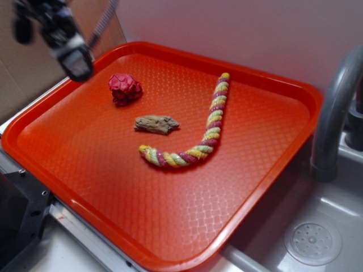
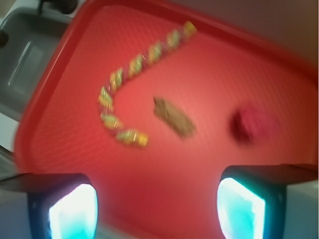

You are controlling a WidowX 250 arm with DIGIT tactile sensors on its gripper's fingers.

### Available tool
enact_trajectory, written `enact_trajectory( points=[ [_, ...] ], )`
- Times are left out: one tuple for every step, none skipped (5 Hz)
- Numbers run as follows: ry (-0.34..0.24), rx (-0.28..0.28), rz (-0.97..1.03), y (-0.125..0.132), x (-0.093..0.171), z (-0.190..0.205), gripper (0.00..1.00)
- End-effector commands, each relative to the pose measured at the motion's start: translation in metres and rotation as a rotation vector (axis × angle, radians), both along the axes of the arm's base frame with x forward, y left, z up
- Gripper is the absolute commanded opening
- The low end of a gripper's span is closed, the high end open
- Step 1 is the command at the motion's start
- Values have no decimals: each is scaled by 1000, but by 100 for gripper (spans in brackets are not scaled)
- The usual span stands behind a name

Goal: Grab the wood chip.

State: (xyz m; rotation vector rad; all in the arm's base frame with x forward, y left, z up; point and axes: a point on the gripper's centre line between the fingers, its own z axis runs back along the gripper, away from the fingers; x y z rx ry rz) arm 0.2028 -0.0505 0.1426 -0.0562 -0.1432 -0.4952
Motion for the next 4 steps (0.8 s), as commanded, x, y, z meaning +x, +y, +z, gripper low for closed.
enact_trajectory(
  points=[
    [-41,-6,-273,20,27,-68,100],
    [-71,33,-293,27,34,-104,100],
    [-55,83,-319,11,22,-130,100],
    [-90,122,-512,-19,-8,-133,100]
  ],
)
